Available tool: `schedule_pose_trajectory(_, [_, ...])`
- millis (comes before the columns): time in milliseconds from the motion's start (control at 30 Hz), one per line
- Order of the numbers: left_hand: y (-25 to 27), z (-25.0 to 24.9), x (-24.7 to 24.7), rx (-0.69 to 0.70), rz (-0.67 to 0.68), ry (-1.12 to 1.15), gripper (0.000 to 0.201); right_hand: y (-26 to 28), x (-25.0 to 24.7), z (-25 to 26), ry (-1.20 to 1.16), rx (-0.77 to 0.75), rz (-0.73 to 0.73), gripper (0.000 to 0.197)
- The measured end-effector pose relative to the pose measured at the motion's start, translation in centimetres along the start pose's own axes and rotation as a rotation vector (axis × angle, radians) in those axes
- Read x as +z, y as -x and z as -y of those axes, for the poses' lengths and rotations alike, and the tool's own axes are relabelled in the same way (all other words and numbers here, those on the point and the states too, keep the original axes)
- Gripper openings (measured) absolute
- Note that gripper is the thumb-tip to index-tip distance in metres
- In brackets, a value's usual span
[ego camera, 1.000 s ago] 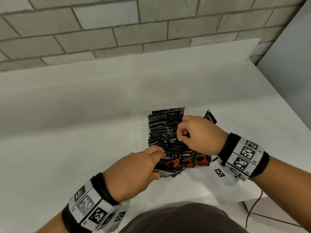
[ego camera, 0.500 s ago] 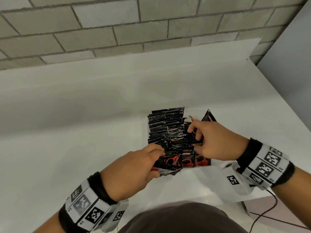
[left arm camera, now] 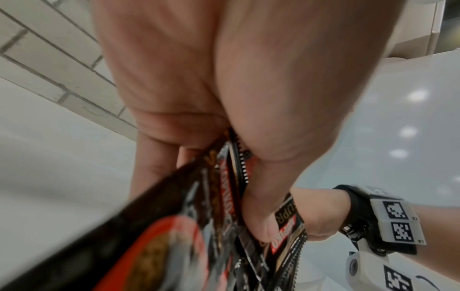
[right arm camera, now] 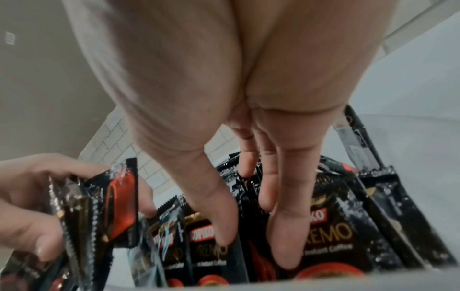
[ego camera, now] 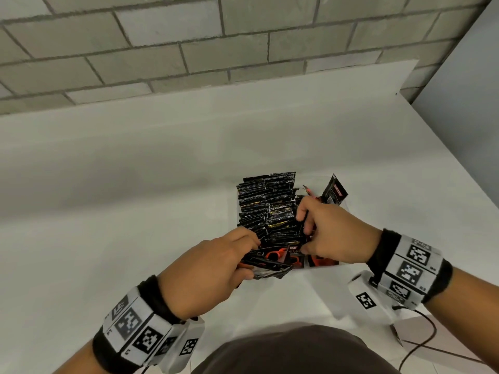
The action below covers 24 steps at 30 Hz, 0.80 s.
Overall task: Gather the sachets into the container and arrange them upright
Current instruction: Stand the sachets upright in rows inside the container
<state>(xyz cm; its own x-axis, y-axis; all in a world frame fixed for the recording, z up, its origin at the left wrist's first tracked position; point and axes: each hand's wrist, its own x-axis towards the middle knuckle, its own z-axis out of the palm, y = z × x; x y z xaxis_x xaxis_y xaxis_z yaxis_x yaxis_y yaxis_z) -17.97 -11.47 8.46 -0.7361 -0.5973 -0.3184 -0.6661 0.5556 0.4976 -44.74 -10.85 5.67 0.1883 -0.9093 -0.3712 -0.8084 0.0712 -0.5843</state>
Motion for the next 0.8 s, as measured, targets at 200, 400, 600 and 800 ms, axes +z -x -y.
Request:
schedule_pose_trajectory(200, [0.7,1.0,-0.9,0.073,-0.078,0.101,0.022,0.5,-0.2,-0.3,0.045,0.025,0.060,0.024])
schedule_pose_trajectory(400, [2.1,3.1,-3.5,-0.027,-0.209,0.295,0.016,0.3,0.7,-0.2,-0.024,0.011,0.066,0.018])
schedule_pose_trajectory(600, [2.9,3.9,-4.5,-0.203,-0.374,0.546,0.020,0.5,-0.2,0.0,-0.017,0.036,0.033,0.033])
schedule_pose_trajectory(800, [2.5,4.9,-4.1,-0.283,-0.445,0.712,0.024,2.1,-1.2,2.0,0.001,-0.084,-0.010,0.018])
